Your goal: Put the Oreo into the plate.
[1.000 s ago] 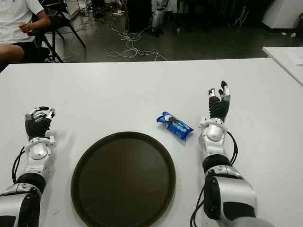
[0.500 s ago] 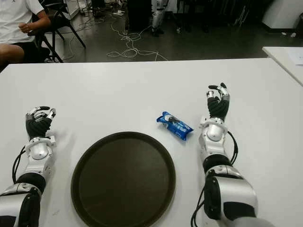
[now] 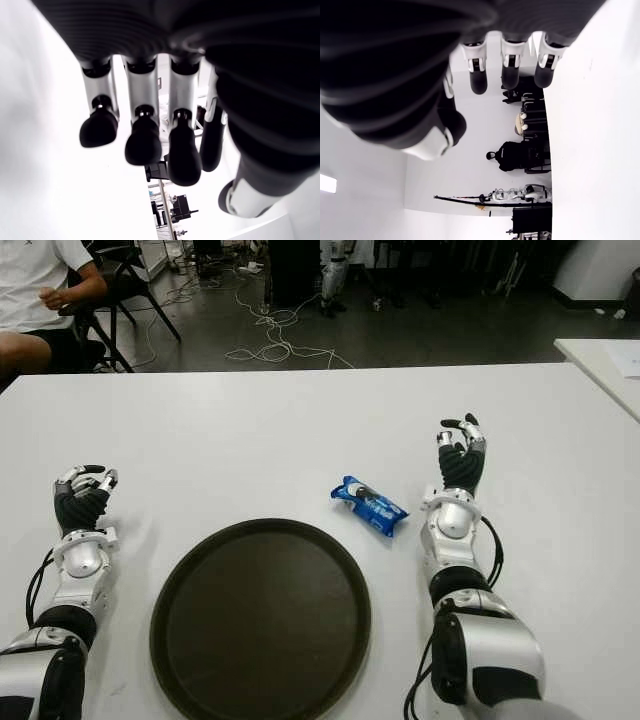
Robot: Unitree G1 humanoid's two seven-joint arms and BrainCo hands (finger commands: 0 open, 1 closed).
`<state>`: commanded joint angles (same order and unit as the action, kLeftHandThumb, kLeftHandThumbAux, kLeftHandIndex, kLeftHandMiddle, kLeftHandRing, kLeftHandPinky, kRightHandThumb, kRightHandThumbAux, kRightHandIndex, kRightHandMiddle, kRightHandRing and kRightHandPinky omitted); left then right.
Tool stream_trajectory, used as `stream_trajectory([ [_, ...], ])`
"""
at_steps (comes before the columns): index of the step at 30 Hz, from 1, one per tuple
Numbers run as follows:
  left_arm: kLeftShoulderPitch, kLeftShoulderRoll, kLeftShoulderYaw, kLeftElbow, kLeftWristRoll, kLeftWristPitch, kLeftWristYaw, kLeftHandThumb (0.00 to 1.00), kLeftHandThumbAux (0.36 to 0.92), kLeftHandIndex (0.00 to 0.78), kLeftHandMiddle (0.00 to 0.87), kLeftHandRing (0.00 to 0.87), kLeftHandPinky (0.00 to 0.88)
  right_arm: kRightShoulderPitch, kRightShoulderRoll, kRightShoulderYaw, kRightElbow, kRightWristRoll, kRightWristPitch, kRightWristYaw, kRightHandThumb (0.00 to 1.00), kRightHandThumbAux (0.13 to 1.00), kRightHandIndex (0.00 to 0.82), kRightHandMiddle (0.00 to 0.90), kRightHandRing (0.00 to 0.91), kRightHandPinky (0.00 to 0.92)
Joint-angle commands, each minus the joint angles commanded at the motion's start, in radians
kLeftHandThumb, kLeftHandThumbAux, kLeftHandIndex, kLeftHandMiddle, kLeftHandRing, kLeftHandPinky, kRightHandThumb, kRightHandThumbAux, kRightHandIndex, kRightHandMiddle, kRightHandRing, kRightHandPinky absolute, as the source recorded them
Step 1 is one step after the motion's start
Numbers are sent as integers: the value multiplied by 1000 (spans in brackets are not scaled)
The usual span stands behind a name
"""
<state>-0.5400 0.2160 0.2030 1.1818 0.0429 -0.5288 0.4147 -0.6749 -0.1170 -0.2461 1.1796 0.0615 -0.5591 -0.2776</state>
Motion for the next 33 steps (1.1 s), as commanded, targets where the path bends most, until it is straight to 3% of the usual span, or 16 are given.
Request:
stream_trajectory([
  [33, -3, -2, 12, 1, -20, 8, -29, 702, 719, 434, 742, 752, 763, -3, -6, 0, 8, -13, 4, -11, 717, 702, 427, 104, 0, 0],
])
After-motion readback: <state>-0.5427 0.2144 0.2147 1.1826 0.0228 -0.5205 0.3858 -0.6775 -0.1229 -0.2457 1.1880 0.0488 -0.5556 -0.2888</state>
